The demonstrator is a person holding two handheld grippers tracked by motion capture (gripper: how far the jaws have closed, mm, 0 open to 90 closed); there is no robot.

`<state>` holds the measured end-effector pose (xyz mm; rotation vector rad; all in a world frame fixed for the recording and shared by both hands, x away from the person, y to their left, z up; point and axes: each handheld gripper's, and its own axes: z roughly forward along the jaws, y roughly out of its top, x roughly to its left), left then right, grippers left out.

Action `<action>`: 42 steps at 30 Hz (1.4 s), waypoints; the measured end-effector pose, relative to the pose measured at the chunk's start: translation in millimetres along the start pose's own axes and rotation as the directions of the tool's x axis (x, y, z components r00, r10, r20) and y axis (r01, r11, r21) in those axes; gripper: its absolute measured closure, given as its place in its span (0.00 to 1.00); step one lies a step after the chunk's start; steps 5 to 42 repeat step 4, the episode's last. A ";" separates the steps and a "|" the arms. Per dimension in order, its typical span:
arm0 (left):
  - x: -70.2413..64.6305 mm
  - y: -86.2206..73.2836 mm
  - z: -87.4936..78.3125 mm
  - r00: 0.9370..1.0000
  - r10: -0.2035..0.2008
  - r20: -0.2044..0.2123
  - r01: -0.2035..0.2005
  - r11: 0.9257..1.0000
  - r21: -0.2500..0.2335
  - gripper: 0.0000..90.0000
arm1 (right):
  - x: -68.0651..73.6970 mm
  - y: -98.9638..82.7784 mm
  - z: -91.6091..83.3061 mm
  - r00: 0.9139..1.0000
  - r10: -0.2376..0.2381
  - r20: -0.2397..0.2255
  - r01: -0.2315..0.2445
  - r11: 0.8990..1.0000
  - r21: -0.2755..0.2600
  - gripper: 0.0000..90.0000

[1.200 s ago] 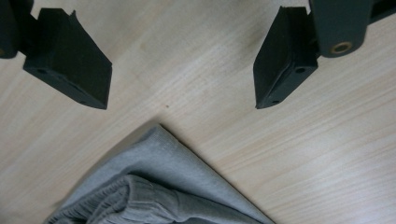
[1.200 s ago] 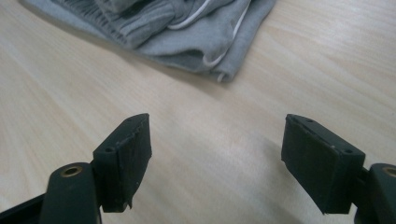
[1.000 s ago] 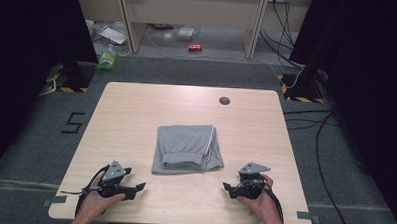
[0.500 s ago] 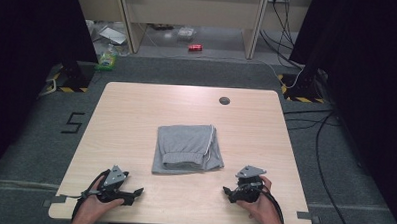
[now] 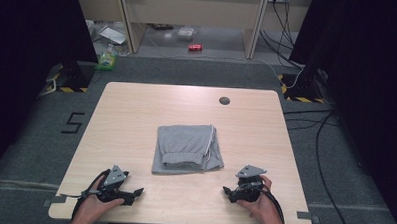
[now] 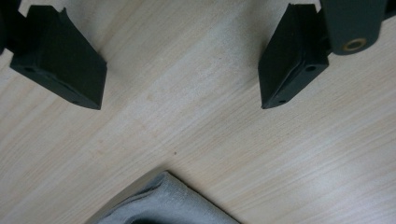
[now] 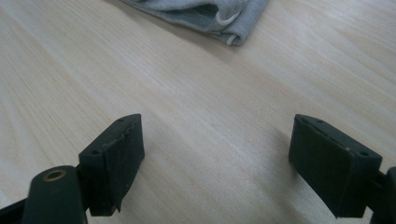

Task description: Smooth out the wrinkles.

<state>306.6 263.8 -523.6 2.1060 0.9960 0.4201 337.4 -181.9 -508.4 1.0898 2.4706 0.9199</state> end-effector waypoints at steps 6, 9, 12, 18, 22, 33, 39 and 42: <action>0.0 0.0 0.0 1.000 0.000 0.000 0.000 1.000 0.000 0.16 | 0.0 -0.1 -0.1 1.000 0.001 0.000 -0.001 1.000 0.000 0.21; 0.0 0.0 0.0 1.000 0.000 0.000 0.000 1.000 0.000 0.16 | 0.0 -0.1 -0.1 1.000 0.001 0.000 -0.001 1.000 0.000 0.21; 0.0 0.0 0.0 1.000 0.000 0.000 0.000 1.000 0.000 0.16 | 0.0 -0.1 -0.1 1.000 0.001 0.000 -0.001 1.000 0.000 0.21; 0.0 0.0 0.0 1.000 0.000 0.000 0.000 1.000 0.000 0.16 | 0.0 -0.1 -0.1 1.000 0.001 0.000 -0.001 1.000 0.000 0.21; 0.0 0.0 0.0 1.000 0.000 0.000 0.000 1.000 0.000 0.16 | 0.0 -0.1 -0.1 1.000 0.001 0.000 -0.001 1.000 0.000 0.21; 0.0 0.0 0.0 1.000 0.000 0.000 0.000 1.000 0.000 0.16 | 0.0 -0.1 -0.1 1.000 0.001 0.000 -0.001 1.000 0.000 0.21; 0.0 0.0 0.0 1.000 0.000 0.000 0.000 1.000 0.000 0.16 | 0.0 -0.1 -0.1 1.000 0.001 0.000 -0.001 1.000 0.000 0.21; 0.0 0.0 0.0 1.000 0.000 0.000 0.000 1.000 0.000 0.16 | 0.0 -0.1 -0.1 1.000 0.001 0.000 -0.001 1.000 0.000 0.21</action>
